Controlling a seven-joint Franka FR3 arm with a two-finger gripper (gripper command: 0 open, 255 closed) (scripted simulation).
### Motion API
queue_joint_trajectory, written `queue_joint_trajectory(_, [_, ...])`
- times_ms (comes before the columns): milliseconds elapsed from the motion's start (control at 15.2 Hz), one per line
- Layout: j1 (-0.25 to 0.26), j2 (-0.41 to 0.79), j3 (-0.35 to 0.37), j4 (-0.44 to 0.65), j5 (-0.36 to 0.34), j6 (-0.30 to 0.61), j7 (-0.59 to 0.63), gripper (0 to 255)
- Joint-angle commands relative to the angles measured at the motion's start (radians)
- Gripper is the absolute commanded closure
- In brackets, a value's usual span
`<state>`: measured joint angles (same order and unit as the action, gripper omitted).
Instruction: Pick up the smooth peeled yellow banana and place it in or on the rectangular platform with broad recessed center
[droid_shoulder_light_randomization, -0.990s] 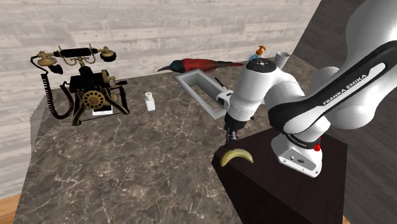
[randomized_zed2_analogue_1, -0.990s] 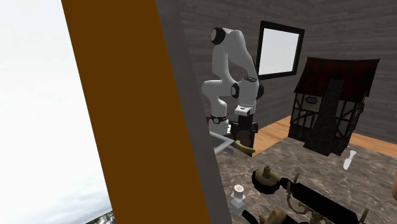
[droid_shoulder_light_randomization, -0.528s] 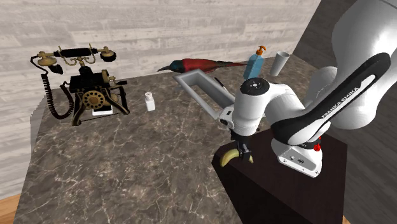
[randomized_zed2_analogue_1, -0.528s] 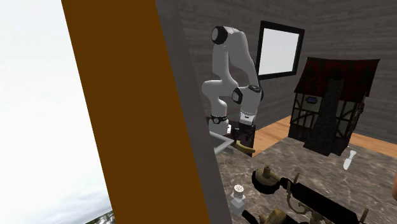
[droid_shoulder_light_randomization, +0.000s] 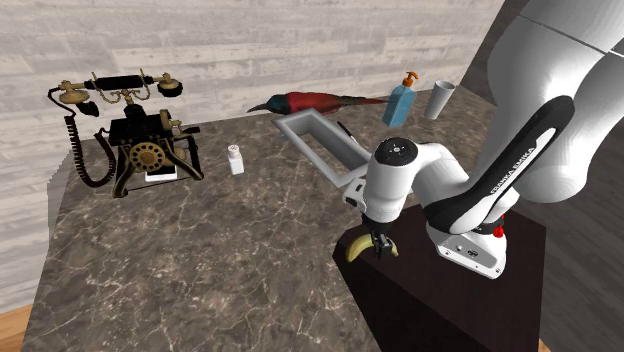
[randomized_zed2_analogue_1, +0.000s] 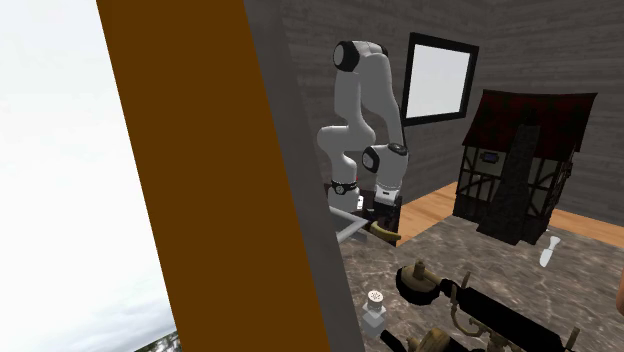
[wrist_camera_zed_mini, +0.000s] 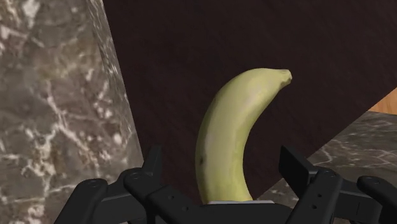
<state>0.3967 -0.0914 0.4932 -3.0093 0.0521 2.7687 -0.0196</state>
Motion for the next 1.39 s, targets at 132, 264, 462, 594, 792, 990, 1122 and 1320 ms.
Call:
queue_joint_trajectory(132, [-0.001,0.004,0.001,0.0,-0.004,0.004,0.004,0])
queue_joint_trajectory(264, [-0.001,0.004,0.001,0.0,-0.004,0.004,0.004,0])
queue_joint_trajectory(462, [-0.001,0.004,0.001,0.0,-0.004,0.004,0.004,255])
queue_joint_trajectory(594, [-0.001,0.004,0.001,0.0,-0.004,0.004,0.004,255])
queue_joint_trajectory(792, [-0.001,0.004,0.001,0.0,-0.004,0.004,0.004,255])
queue_joint_trajectory(990, [0.014,-0.024,-0.002,-0.002,0.032,-0.02,-0.02,255])
queue_joint_trajectory(1122, [0.042,-0.08,-0.012,-0.005,0.085,-0.07,-0.056,255])
queue_joint_trajectory(1320, [0.075,-0.16,-0.03,-0.007,0.134,-0.146,-0.091,255])
